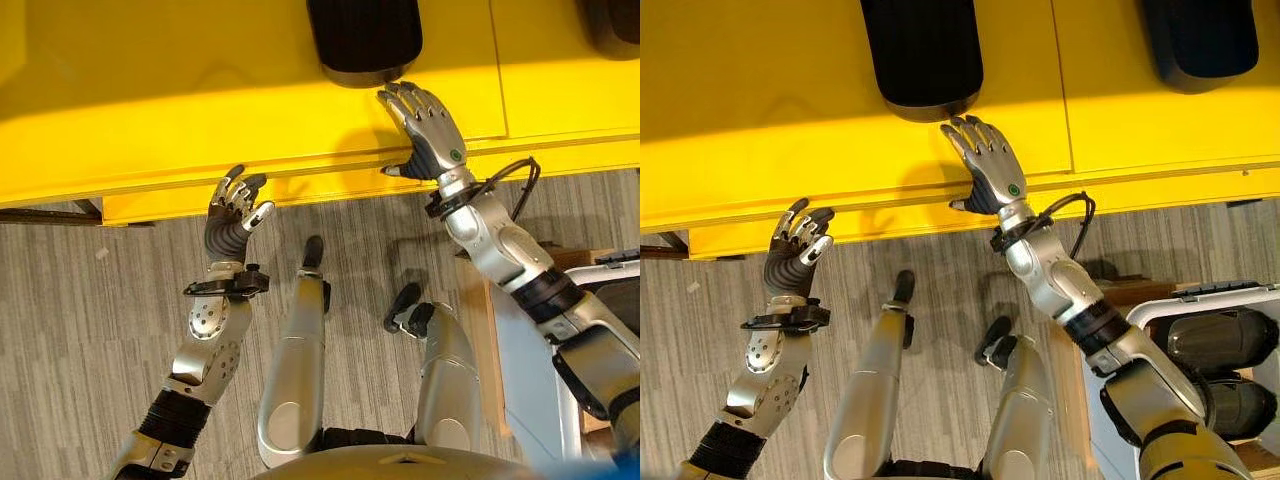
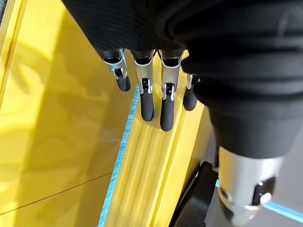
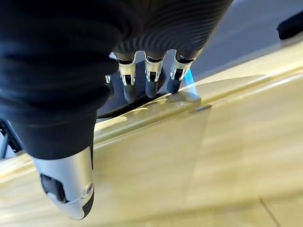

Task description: Move parts from the plastic box to the shelf.

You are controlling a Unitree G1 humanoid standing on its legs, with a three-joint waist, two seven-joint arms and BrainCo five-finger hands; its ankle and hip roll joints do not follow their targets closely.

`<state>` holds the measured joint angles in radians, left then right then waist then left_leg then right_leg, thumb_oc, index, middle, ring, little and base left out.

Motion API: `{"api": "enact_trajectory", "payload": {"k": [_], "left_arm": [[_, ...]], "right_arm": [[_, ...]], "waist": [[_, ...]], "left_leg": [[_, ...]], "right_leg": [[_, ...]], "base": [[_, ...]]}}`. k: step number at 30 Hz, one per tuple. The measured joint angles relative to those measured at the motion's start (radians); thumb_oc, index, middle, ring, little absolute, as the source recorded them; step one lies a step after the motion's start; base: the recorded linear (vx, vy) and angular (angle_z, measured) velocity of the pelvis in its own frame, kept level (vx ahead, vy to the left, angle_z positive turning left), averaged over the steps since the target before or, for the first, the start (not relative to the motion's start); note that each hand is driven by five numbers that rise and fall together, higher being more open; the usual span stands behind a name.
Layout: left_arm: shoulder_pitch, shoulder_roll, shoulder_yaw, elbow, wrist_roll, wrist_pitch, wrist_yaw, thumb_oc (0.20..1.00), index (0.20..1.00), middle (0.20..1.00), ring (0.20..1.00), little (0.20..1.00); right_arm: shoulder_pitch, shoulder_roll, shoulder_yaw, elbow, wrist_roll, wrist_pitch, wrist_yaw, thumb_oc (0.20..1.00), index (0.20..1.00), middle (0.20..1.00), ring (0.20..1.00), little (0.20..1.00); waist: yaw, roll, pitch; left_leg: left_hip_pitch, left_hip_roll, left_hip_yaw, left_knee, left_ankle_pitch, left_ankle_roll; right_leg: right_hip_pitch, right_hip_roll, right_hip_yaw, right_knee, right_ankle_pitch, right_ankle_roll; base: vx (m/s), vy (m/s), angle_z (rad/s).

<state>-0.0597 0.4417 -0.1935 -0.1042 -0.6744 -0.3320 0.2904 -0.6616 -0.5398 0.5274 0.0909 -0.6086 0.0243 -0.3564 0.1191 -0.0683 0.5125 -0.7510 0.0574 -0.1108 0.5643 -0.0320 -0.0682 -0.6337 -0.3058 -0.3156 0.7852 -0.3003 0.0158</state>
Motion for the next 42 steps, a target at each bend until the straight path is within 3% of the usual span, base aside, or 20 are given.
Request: {"api": "enact_trajectory", "payload": {"k": [7, 15, 20, 26, 34, 40, 42], "left_arm": [[0.04, 0.003, 0.009, 0.002, 0.0, 0.023, 0.002, 1.0, 1.0, 1.0, 1.0, 1.0], [0.094, 0.006, 0.016, 0.014, -0.001, 0.049, 0.0, 1.0, 1.0, 1.0, 1.0, 1.0], [0.158, 0.005, 0.019, 0.03, -0.002, 0.067, -0.003, 1.0, 1.0, 1.0, 1.0, 1.0], [0.199, 0.004, 0.02, 0.032, -0.006, 0.091, -0.024, 1.0, 1.0, 1.0, 1.0, 1.0], [0.263, -0.017, 0.017, 0.033, -0.012, 0.134, -0.091, 1.0, 1.0, 1.0, 1.0, 1.0], [0.266, -0.064, 0.042, 0.033, -0.011, 0.13, -0.127, 1.0, 1.0, 1.0, 1.0, 1.0], [0.252, -0.067, 0.049, 0.033, -0.011, 0.129, -0.137, 1.0, 1.0, 1.0, 1.0, 1.0]], "right_arm": [[0.203, -0.026, -0.063, -0.114, 0.071, -0.05, 0.002, 1.0, 1.0, 1.0, 1.0, 1.0], [0.327, -0.032, -0.127, -0.215, 0.186, -0.116, 0.023, 1.0, 1.0, 1.0, 1.0, 1.0], [0.425, -0.032, -0.182, -0.311, 0.316, -0.171, 0.049, 1.0, 1.0, 1.0, 1.0, 1.0], [0.484, -0.028, -0.212, -0.312, 0.543, -0.207, 0.119, 1.0, 1.0, 1.0, 1.0, 1.0], [0.543, -0.034, -0.271, -0.313, 0.704, -0.208, 0.198, 1.0, 1.0, 1.0, 1.0, 1.0], [0.606, -0.031, -0.283, -0.309, 0.791, -0.208, 0.237, 1.0, 1.0, 1.0, 1.0, 1.0], [0.637, -0.034, -0.286, -0.31, 0.804, -0.208, 0.245, 1.0, 1.0, 1.0, 1.0, 1.0]], "waist": [[-0.018, -0.012, 0.008], [-0.048, -0.015, 0.014], [-0.076, -0.008, 0.012], [-0.073, 0.001, 0.008], [-0.094, 0.08, -0.063], [-0.107, 0.099, -0.153], [-0.115, 0.109, -0.189]], "left_leg": [[0.066, 0.011, 0.027, -0.023, -0.006, 0.009], [0.222, 0.05, 0.066, -0.185, 0.043, 0.002], [0.368, 0.083, 0.113, -0.327, 0.08, -0.005], [0.471, 0.117, 0.163, -0.426, 0.105, -0.026], [0.575, 0.151, 0.215, -0.513, 0.127, -0.041], [0.614, 0.191, 0.242, -0.529, 0.122, -0.032], [0.629, 0.205, 0.248, -0.527, 0.111, -0.013]], "right_leg": [[0.051, 0.011, 0.024, -0.042, 0.015, 0.018], [0.168, 0.064, 0.035, -0.189, 0.071, 0.018], [0.272, 0.114, 0.056, -0.32, 0.123, 0.024], [0.327, 0.157, 0.085, -0.394, 0.153, 0.012], [0.381, 0.208, 0.112, -0.438, 0.16, 0.007], [0.377, 0.25, 0.132, -0.413, 0.128, -0.018], [0.379, 0.266, 0.14, -0.393, 0.112, -0.035]], "base": [[-0.02, -0.031, -0.12], [0.01, -0.047, -0.16], [0.03, -0.056, -0.31], [0.02, -0.063, -0.26], [0.0, -0.11, -0.18], [0.03, -0.132, -0.18], [0.05, -0.153, -0.14]]}}
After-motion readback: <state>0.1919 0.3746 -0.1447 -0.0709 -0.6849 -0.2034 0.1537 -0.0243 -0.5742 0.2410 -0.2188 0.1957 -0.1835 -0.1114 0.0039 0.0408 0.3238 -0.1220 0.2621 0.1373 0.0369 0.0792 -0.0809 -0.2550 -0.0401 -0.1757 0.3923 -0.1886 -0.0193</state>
